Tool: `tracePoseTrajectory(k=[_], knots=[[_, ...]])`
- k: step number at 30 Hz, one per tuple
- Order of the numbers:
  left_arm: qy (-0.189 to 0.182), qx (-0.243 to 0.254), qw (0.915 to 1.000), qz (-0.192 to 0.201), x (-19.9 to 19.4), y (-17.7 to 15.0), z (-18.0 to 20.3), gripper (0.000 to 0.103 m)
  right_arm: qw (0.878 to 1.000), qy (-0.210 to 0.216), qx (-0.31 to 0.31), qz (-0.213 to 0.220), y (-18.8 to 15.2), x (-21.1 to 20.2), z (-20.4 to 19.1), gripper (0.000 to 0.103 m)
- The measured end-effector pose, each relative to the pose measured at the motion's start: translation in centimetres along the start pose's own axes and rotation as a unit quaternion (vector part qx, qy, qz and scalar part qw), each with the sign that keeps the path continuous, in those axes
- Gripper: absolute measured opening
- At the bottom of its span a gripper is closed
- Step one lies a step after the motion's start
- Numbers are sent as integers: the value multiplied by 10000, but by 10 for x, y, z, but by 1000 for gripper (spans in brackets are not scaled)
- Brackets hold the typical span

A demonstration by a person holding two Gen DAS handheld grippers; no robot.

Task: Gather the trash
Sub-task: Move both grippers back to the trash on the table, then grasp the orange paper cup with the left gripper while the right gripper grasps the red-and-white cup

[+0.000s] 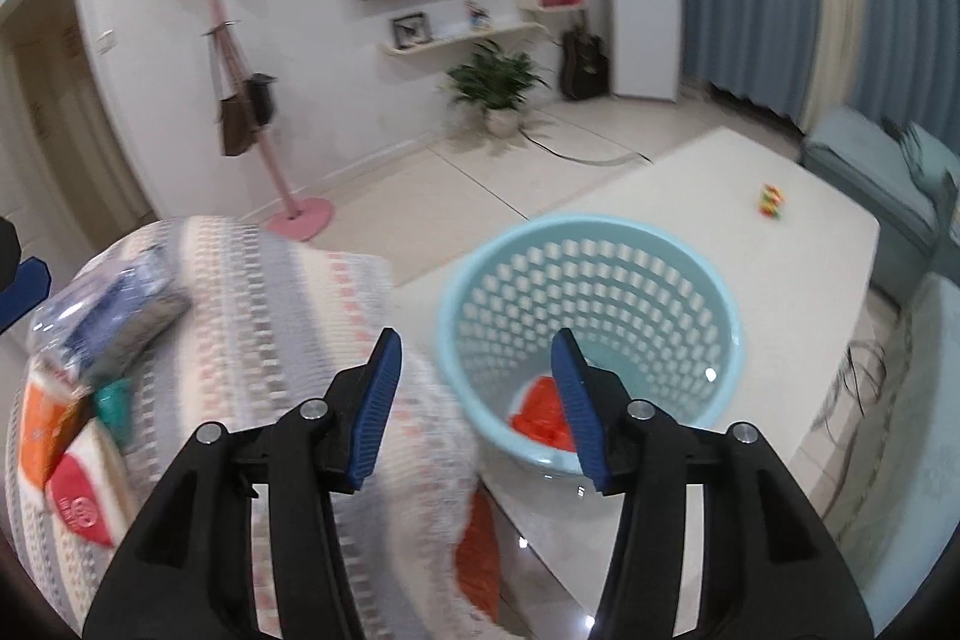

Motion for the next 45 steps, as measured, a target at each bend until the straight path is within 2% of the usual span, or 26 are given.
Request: tracePoseTrajectory(k=[4,6,10,12,16,21,28,35,40,43,45], knots=[[274,-144,9991,275,-41,1,-36,72,9990,275,-337,112,0,-13,-43,53],[451,-243,9980,375,-59,2,-59,77,9977,403,-516,171,-3,-21,-66,62],[915,-581,9923,605,-94,-8,-114,84,9935,734,-846,187,-14,-30,-110,65],[1029,-785,9895,648,-105,-14,-139,87,9900,985,-1001,139,-24,-34,-135,77],[1246,-1165,9841,491,-119,-35,-194,87,9820,1431,-1234,-10,-52,-36,-177,84],[1455,-1130,9829,61,-109,-60,-231,87,9704,1795,-1589,-299,-85,-28,-222,86],[1424,-920,9845,-449,-81,-88,-235,90,9649,1894,-1770,-430,-106,-22,-243,89],[1741,-731,9773,-958,-53,-101,-240,90,9609,1995,-1836,-557,-109,-22,-244,90],[1707,-814,9778,-905,-52,-99,-243,87,9545,2076,-1963,-855,-127,-22,-248,90],[1696,-818,9786,-829,-54,-97,-242,81,9564,1973,-1943,-926,-132,-19,-251,90],[1681,-795,9797,-756,-60,-99,-240,76,9566,2089,-1743,-1049,-132,-17,-250,90]])
Point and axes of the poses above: each gripper's, at about its wrist camera, not at the fingertips, and x roughly the way its jaws point, z to its right, y to its top, the point moved 9 cm from there along x, roughly the way its jaws point, and after that the axes turned 4 degrees about y, right-handed, at the moved point
